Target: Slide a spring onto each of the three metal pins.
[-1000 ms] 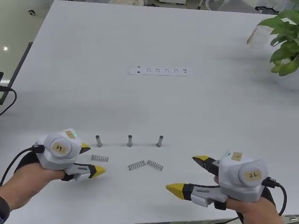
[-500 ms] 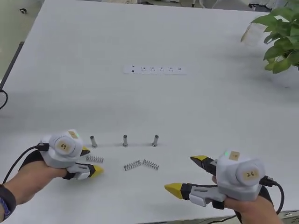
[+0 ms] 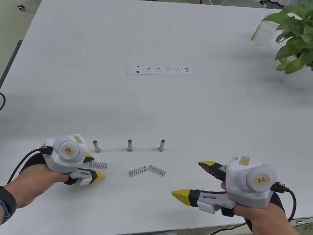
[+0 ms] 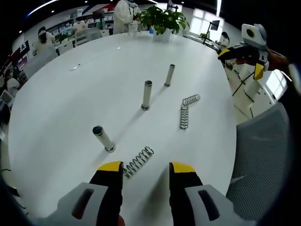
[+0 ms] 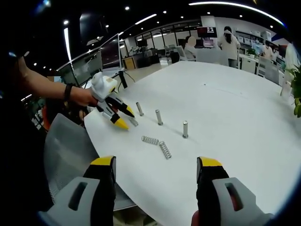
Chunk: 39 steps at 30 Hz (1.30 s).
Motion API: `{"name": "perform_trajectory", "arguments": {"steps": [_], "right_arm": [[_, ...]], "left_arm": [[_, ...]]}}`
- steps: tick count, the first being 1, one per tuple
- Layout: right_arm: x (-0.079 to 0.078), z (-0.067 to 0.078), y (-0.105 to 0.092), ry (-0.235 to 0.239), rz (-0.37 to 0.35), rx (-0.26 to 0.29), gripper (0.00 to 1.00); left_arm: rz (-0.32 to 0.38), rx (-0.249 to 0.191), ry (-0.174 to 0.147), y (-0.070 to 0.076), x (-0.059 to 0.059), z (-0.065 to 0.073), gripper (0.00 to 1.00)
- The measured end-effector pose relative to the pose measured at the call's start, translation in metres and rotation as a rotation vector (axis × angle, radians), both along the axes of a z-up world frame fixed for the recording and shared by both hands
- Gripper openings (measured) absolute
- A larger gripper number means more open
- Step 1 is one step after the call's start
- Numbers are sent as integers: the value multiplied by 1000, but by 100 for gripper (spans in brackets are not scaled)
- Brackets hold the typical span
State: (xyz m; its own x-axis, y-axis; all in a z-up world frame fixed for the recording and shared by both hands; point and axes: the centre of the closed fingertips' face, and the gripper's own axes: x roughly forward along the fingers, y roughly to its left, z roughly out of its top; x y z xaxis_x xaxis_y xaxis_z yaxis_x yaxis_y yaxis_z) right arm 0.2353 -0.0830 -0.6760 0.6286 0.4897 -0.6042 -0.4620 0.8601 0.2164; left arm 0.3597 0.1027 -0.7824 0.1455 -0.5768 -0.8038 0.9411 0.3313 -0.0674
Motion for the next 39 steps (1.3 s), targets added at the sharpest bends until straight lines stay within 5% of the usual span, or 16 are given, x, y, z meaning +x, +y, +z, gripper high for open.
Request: {"name": "perform_trajectory", "arguments": {"steps": [11, 13, 23, 39], "right_arm": [[-1, -1, 1, 2, 2, 2, 68], [-1, -1, 2, 2, 3, 3, 68], [-1, 0, 4, -2, 3, 7, 67], [-2, 0, 10, -5, 14, 18, 66]], "left_arm": [[-53, 67, -17, 9, -7, -9, 21], [-90, 100, -54, 13, -6, -10, 17], [-125, 140, -47, 16, -15, -11, 3], [-91, 107, -55, 19, -26, 2, 2]]}}
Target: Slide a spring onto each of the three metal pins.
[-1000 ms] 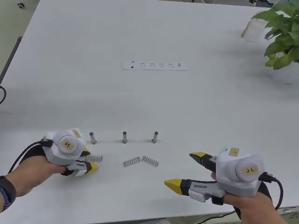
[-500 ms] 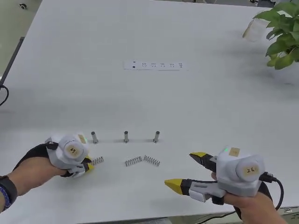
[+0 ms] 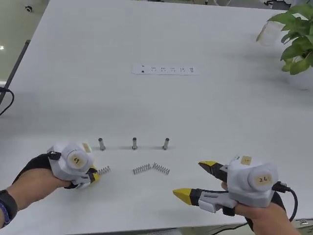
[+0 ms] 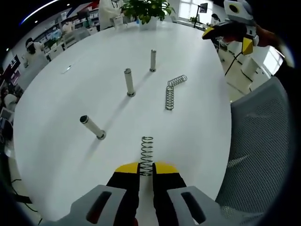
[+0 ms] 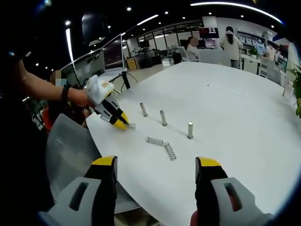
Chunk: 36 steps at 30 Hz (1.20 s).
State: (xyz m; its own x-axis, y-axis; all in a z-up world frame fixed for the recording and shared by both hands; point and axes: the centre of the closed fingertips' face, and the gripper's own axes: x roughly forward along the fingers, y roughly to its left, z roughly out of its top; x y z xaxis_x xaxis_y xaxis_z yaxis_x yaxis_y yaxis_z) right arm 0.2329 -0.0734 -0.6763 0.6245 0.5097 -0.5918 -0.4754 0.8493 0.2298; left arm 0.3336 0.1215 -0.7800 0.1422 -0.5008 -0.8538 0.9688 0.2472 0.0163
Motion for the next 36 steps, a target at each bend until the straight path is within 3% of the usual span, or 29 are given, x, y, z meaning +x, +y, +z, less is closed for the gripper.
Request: {"name": "perform_trajectory", "arguments": {"steps": [13, 17, 20, 30, 36], "right_arm": [[-1, 1, 12, -2, 32, 13, 62], [1, 4, 17, -14, 51, 25, 59], [1, 6, 22, -15, 69, 31, 57], [3, 10, 32, -17, 129, 38, 52], [5, 17, 30, -24, 160, 36, 49]], "left_arm": [[38, -123, -15, -17, -18, 29, 2], [70, -207, -6, -28, -20, 43, 2], [68, -241, -14, -33, -22, 52, 2], [69, -382, -56, -59, -25, 97, 2], [38, -450, -75, -74, -33, 123, 2]]}}
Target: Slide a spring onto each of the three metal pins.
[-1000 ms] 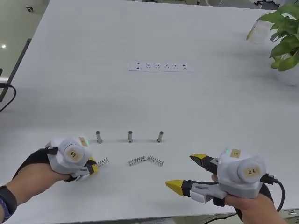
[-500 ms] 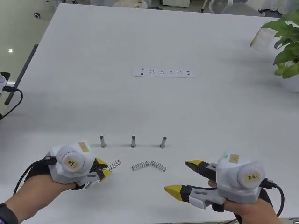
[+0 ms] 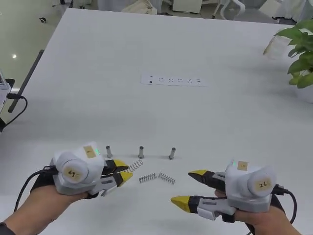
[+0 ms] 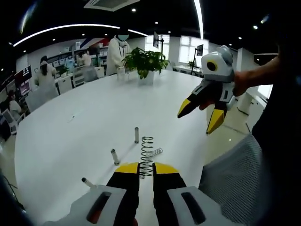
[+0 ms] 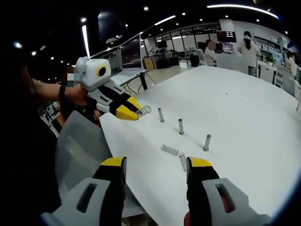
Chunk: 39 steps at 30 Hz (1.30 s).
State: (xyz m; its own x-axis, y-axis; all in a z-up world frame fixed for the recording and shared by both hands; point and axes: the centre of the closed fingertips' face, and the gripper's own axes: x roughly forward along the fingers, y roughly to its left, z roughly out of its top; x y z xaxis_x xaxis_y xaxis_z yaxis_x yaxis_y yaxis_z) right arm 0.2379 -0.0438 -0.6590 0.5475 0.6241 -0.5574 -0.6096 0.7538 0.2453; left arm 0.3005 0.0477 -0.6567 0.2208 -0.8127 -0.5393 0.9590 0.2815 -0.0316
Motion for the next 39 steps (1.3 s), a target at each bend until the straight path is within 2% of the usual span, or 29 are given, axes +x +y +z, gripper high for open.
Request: {"name": "perform_trajectory", "arguments": {"steps": [5, 7, 10, 13, 17, 20, 22, 33, 39], "right_arm": [[3, 9, -6, -9, 9, 19, 46], [5, 14, -5, -15, 9, 43, 44], [6, 18, -1, -21, 30, 50, 40], [8, 28, 8, -23, 47, 117, 38], [6, 32, 16, -22, 115, 114, 30], [5, 37, 22, -18, 149, 134, 27], [4, 38, 24, -17, 170, 128, 26], [3, 43, 32, -11, 250, 128, 22], [0, 45, 38, -3, 296, 132, 16]], "left_arm": [[-22, -27, -9, -10, -7, 10, 2], [-35, -30, -13, -15, -11, 13, 2], [-56, -39, -16, -21, -17, 15, 2], [-78, -43, -16, -28, -25, 16, 2], [-109, -55, -18, -37, -35, 22, 2], [-131, -60, -19, -42, -41, 24, 2], [-143, -64, -21, -45, -45, 25, 2], [-203, -80, -38, -55, -58, 37, 2], [-240, -76, -52, -59, -65, 39, 2]]}}
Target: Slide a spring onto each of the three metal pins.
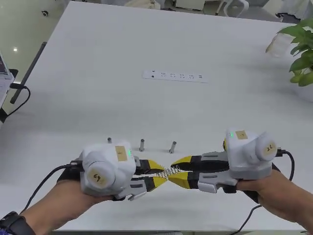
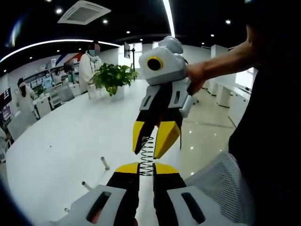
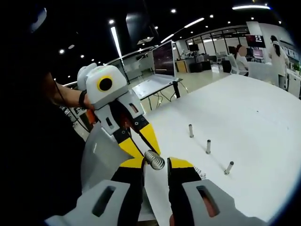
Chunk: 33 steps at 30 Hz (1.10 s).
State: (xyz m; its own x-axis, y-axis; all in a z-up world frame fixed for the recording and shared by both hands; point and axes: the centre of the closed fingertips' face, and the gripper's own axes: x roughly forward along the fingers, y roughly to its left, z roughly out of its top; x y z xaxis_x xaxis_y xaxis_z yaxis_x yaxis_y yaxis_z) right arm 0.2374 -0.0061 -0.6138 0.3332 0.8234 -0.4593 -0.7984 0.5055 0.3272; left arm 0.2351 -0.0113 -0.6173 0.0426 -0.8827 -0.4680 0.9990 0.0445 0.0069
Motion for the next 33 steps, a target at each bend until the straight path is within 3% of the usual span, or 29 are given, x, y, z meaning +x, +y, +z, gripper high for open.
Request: {"name": "perform_trajectory", "arguments": {"steps": [11, 18, 33], "right_arm": [[-10, -2, 1, -15, 137, -77, 11], [-11, 3, 5, -34, 183, -88, 11], [-13, 1, 8, -86, 275, -183, 9]], "left_arm": [[-48, -4, 12, -2, -4, 3, 2], [-73, 0, 17, -2, -5, 3, 2], [-105, 8, 28, -3, -8, 1, 2]]}}
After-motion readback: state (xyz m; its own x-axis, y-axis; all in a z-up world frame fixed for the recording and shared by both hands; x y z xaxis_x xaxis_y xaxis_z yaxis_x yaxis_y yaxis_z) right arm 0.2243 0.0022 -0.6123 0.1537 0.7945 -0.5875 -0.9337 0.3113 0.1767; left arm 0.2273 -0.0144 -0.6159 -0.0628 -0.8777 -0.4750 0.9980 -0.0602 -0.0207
